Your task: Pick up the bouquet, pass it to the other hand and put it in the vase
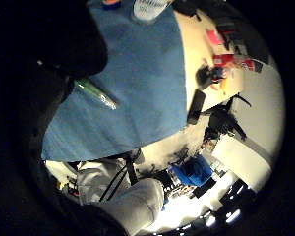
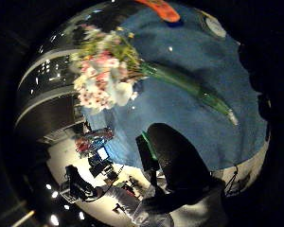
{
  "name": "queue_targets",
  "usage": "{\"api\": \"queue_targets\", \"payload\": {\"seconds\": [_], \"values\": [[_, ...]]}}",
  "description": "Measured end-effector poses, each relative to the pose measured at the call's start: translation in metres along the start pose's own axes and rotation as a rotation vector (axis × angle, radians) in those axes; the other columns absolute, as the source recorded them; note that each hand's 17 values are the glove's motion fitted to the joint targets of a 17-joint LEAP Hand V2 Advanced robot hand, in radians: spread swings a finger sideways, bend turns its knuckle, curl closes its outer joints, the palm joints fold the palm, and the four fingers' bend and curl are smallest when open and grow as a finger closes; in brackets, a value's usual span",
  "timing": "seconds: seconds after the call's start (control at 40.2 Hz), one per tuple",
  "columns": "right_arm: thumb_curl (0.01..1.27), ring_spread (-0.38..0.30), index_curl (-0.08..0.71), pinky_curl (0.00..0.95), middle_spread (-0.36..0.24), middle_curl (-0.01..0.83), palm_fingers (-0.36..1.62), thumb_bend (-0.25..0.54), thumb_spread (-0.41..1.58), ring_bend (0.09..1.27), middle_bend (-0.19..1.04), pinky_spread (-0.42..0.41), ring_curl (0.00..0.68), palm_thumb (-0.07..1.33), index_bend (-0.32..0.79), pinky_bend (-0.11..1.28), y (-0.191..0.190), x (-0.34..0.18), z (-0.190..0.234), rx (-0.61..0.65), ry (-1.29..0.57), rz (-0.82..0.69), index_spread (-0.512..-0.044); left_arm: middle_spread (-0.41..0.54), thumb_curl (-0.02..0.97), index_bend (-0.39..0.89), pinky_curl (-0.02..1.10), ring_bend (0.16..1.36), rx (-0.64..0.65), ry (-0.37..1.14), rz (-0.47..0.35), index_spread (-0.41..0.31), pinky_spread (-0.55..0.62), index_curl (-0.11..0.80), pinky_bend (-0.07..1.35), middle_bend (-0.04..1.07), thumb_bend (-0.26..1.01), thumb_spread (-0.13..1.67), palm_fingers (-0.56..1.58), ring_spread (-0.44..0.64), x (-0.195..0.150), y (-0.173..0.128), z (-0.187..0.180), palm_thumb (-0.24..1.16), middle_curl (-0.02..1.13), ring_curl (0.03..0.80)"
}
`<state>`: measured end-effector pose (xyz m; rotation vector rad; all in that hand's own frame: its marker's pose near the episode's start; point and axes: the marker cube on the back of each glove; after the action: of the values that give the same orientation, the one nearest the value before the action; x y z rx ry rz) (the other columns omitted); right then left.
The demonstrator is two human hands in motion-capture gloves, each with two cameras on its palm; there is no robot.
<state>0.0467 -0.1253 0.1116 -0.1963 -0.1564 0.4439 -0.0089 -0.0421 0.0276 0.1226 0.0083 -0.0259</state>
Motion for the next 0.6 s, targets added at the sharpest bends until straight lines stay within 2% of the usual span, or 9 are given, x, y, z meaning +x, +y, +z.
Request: {"api": "queue_targets", "payload": {"seconds": [0.149, 0.273, 0.348, 0.398, 0.447, 0.522, 0.547, 0.596], "values": [[0.29, -0.114, 0.055, 0.388, -0.024, 0.418, 0.62, 0.0, 1.11, 0.75, 0.35, -0.049, 0.39, 0.44, 0.07, 0.81, -0.005, 0.008, 0.058, -0.104, 0.03, 0.085, -0.172, 0.322, 0.281, 0.15, 0.34, 0.57, -0.015, -0.005, -0.01, 0.08, 0.31, 0.313, 0.42, 0.18, -0.02, 1.17, 0.11, 0.38, -0.003, 0.0, 0.006, 0.33, 0.27, 0.269], [0.32, -0.13, 0.069, 0.377, -0.051, 0.425, 0.68, 0.02, 1.1, 0.74, 0.35, -0.072, 0.386, 0.54, 0.07, 0.78, -0.017, 0.008, 0.086, -0.051, 0.083, 0.108, -0.17, 0.321, 0.282, 0.15, 0.34, 0.57, -0.027, -0.01, -0.007, 0.08, 0.31, 0.313, 0.42, 0.18, -0.02, 1.17, 0.11, 0.38, -0.001, 0.0, 0.009, 0.33, 0.27, 0.27], [0.34, -0.148, 0.07, 0.378, -0.069, 0.442, 0.72, 0.049, 1.1, 0.74, 0.38, -0.106, 0.397, 0.63, 0.05, 0.77, -0.014, 0.003, 0.091, -0.062, 0.069, 0.078, -0.172, 0.318, 0.283, 0.15, 0.34, 0.58, -0.033, -0.014, -0.004, 0.08, 0.31, 0.311, 0.43, 0.18, -0.02, 1.17, 0.11, 0.38, 0.0, -0.001, 0.01, 0.33, 0.27, 0.271], [0.35, -0.158, 0.093, 0.353, -0.092, 0.468, 0.89, 0.083, 1.09, 0.78, 0.46, -0.13, 0.403, 0.71, 0.12, 0.68, -0.015, 0.0, 0.093, -0.062, 0.048, 0.044, -0.199, 0.317, 0.283, 0.14, 0.34, 0.58, -0.041, -0.018, -0.002, 0.08, 0.31, 0.306, 0.43, 0.18, -0.02, 1.16, 0.1, 0.38, 0.0, 0.0, 0.012, 0.33, 0.28, 0.272], [0.36, -0.16, 0.116, 0.344, -0.101, 0.48, 0.95, 0.106, 1.1, 0.78, 0.48, -0.144, 0.402, 0.77, 0.15, 0.64, -0.017, -0.002, 0.092, -0.068, 0.038, 0.023, -0.209, 0.316, 0.282, 0.13, 0.34, 0.58, -0.047, -0.019, 0.0, 0.08, 0.31, 0.303, 0.43, 0.19, -0.02, 1.17, 0.1, 0.38, 0.001, 0.001, 0.012, 0.32, 0.28, 0.273], [0.38, -0.166, 0.173, 0.34, -0.107, 0.49, 1.03, 0.143, 1.13, 0.74, 0.46, -0.158, 0.411, 0.85, 0.25, 0.57, -0.018, -0.002, 0.086, -0.05, 0.044, 0.054, -0.215, 0.315, 0.283, 0.13, 0.34, 0.59, -0.053, -0.012, 0.003, 0.08, 0.31, 0.299, 0.44, 0.19, -0.02, 1.16, 0.1, 0.38, 0.001, 0.0, 0.014, 0.31, 0.28, 0.274], [0.38, -0.164, 0.176, 0.343, -0.109, 0.496, 1.02, 0.134, 1.13, 0.74, 0.47, -0.162, 0.417, 0.85, 0.21, 0.56, -0.018, -0.002, 0.084, -0.028, 0.041, 0.064, -0.219, 0.315, 0.283, 0.14, 0.34, 0.59, -0.059, -0.006, 0.004, 0.08, 0.31, 0.299, 0.44, 0.19, -0.02, 1.16, 0.1, 0.38, 0.001, 0.0, 0.014, 0.31, 0.28, 0.275], [0.4, -0.174, 0.213, 0.351, -0.118, 0.497, 1.07, 0.147, 1.13, 0.71, 0.43, -0.183, 0.422, 0.89, 0.26, 0.55, -0.018, -0.002, 0.078, 0.026, 0.028, 0.067, -0.226, 0.315, 0.281, 0.14, 0.34, 0.59, -0.078, 0.006, 0.003, 0.08, 0.31, 0.297, 0.44, 0.19, -0.02, 1.16, 0.1, 0.38, 0.0, 0.001, 0.015, 0.31, 0.28, 0.275]]}}
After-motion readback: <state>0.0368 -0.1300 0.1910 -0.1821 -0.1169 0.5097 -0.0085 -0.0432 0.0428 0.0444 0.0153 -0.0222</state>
